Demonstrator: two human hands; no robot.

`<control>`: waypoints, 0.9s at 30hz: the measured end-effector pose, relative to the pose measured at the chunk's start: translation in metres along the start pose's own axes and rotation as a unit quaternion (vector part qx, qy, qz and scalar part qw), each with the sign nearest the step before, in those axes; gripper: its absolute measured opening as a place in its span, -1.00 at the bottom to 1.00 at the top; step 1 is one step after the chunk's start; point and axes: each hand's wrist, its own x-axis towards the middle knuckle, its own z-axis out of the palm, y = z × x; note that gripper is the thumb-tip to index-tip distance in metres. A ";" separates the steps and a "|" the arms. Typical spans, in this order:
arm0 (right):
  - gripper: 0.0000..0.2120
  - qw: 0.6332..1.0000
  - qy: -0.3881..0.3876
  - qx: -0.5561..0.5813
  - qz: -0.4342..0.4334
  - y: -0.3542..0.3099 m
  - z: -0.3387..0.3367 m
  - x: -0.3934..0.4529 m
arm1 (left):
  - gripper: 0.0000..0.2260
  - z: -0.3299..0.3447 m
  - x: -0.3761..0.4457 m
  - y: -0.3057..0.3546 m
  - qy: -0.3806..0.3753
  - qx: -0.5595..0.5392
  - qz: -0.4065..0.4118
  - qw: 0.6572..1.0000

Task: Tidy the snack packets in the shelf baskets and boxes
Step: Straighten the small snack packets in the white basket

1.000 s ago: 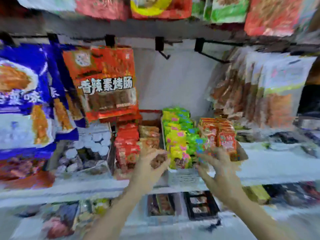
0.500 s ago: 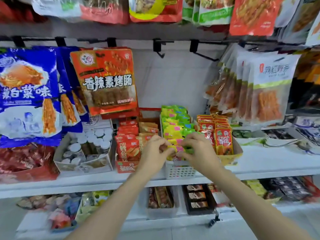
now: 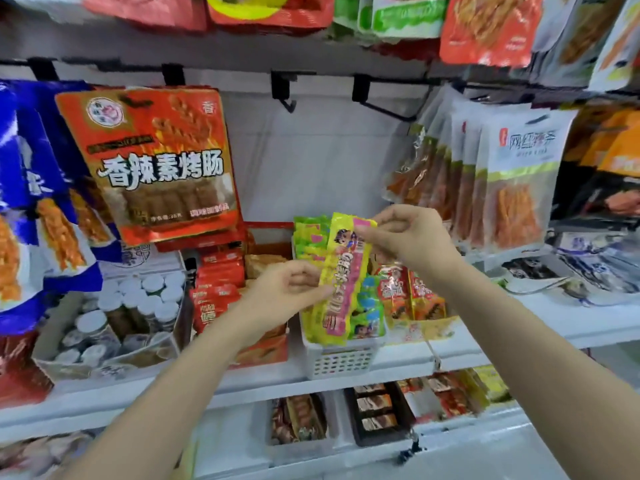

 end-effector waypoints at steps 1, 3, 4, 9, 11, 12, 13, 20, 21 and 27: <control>-0.62 1.000 0.010 0.013 0.005 -0.002 -0.004 0.004 | -0.85 0.002 0.001 -0.001 -0.006 -0.002 0.002 1.000; -0.61 0.999 0.023 0.026 0.015 -0.003 -0.010 0.010 | -0.82 0.005 0.004 -0.002 -0.020 -0.012 -0.011 1.000; -0.61 0.999 0.030 0.029 0.020 -0.003 -0.013 0.012 | -0.80 0.007 0.005 -0.001 -0.023 -0.024 -0.032 0.999; -0.75 0.994 0.034 0.062 0.080 -0.003 -0.019 0.016 | -0.74 0.012 0.002 0.003 -0.077 -0.244 -0.104 0.961; -0.82 0.989 0.011 0.124 0.083 -0.002 -0.019 0.012 | -0.58 0.013 -0.002 0.005 -0.128 -0.377 -0.138 0.907; -0.87 0.982 -0.006 0.171 0.077 -0.001 -0.019 0.008 | -0.55 0.015 -0.006 0.007 -0.150 -0.423 -0.151 0.881; -0.92 0.973 -0.023 0.219 0.069 0.001 -0.019 0.004 | -0.55 0.017 -0.010 0.008 -0.157 -0.448 -0.161 0.866; -0.59 0.956 -0.053 0.269 0.108 0.002 -0.033 -0.010 | -0.76 0.040 -0.021 0.020 -0.031 -0.327 -0.084 0.941; -0.48 0.957 -0.064 0.257 0.121 0.000 -0.035 -0.012 | -0.78 0.042 -0.022 0.020 0.014 -0.257 -0.060 0.964; -0.76 0.993 -0.054 0.089 0.047 -0.009 -0.034 -0.022 | -0.74 0.045 -0.032 0.014 0.117 -0.141 0.032 0.983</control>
